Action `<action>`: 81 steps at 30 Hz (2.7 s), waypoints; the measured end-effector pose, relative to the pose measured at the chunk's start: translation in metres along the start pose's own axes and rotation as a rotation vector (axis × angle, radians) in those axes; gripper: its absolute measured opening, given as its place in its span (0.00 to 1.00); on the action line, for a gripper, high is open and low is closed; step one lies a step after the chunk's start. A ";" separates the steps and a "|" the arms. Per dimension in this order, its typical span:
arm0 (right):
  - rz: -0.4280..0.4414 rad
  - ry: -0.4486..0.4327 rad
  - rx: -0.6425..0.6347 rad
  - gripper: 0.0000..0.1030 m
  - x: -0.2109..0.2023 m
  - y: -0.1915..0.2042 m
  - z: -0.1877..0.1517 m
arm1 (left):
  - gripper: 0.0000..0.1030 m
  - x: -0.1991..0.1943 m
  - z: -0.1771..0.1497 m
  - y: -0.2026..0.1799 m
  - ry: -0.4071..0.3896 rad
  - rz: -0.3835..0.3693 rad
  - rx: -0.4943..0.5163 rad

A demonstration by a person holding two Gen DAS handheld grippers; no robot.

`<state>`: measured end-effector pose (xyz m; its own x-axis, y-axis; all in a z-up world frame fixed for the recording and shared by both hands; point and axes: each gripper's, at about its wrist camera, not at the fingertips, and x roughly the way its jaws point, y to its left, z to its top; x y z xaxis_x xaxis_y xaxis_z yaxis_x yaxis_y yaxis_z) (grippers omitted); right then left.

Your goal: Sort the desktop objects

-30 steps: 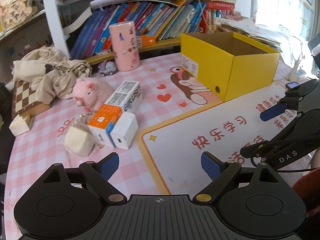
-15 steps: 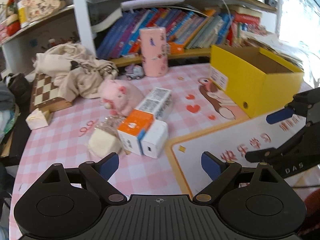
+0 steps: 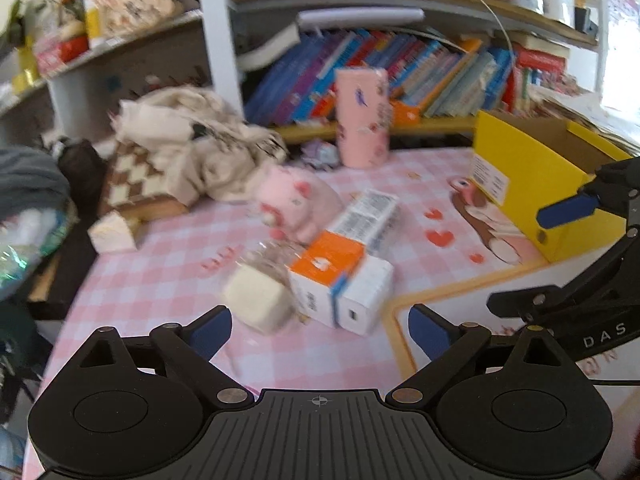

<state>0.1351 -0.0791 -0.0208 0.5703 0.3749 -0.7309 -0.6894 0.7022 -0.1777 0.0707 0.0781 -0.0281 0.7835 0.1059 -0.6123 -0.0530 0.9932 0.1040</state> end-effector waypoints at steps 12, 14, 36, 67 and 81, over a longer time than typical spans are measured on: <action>0.028 -0.039 0.111 0.94 0.008 -0.007 0.005 | 0.95 0.013 -0.007 0.002 0.020 -0.009 0.000; 0.035 -0.039 0.128 0.94 0.010 -0.008 0.005 | 0.95 0.016 -0.007 0.001 0.039 -0.017 0.011; 0.240 0.066 -0.009 0.72 0.084 0.022 0.049 | 0.95 0.046 -0.012 0.016 0.154 0.004 0.001; 0.110 0.118 0.183 0.58 0.060 -0.046 0.013 | 0.94 0.113 0.043 -0.036 0.089 -0.099 0.382; 0.095 0.124 0.215 0.58 0.050 -0.054 0.002 | 0.40 0.130 0.045 -0.036 0.194 -0.221 0.327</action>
<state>0.2016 -0.0977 -0.0465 0.4398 0.3775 -0.8149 -0.6191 0.7848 0.0294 0.2028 0.0539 -0.0759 0.6213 -0.0687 -0.7806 0.3262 0.9284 0.1779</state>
